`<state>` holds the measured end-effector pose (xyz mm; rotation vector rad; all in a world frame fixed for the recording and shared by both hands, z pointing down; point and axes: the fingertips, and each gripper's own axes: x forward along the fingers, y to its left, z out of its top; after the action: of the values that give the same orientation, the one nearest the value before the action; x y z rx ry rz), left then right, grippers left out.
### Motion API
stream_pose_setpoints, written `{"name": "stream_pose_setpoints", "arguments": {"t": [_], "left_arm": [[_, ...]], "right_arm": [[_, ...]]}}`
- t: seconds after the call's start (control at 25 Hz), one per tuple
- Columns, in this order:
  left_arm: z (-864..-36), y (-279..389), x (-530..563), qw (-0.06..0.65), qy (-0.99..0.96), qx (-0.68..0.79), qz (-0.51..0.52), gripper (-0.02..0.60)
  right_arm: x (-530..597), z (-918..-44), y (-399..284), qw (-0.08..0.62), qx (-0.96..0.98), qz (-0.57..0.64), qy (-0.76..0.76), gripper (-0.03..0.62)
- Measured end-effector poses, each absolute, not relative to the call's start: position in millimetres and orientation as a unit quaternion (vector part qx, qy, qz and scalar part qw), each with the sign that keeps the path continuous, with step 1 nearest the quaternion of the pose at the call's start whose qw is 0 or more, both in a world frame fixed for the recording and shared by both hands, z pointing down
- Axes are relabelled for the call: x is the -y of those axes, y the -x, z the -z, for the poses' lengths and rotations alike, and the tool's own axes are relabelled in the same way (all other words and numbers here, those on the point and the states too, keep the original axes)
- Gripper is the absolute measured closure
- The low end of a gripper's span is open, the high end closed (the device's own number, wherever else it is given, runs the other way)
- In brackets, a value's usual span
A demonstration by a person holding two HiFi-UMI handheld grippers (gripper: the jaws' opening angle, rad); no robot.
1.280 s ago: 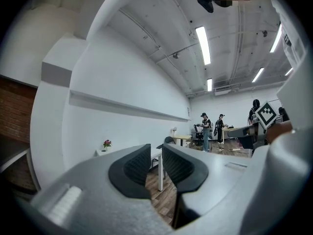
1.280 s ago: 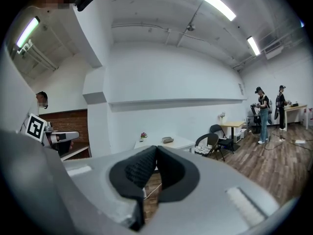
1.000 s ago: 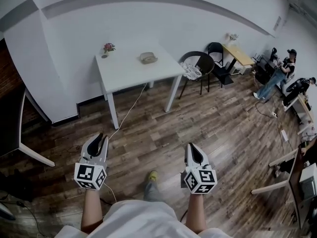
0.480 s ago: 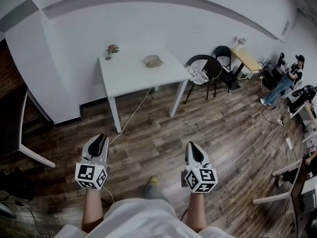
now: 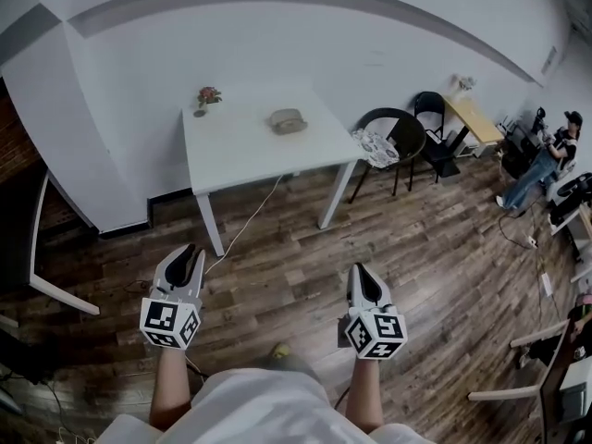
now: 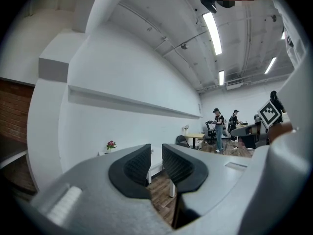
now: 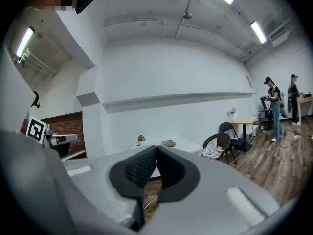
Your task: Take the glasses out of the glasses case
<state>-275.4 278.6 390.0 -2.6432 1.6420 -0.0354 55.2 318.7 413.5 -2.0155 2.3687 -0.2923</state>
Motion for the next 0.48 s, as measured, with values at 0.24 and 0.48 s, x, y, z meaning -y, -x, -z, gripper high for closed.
{"name": "stream_pose_setpoints", "arguments": {"t": [0.24, 0.48], "left_arm": [[-366, 227, -227, 0.032, 0.851, -0.523, 0.015, 0.502], [-360, 191, -196, 0.036, 0.849, -0.527, 0.024, 0.502]], "right_arm": [[-273, -399, -97, 0.021, -0.762, 0.093, 0.641, 0.591], [-237, -398, -128, 0.018, -0.766, 0.098, 0.635, 0.591]]}}
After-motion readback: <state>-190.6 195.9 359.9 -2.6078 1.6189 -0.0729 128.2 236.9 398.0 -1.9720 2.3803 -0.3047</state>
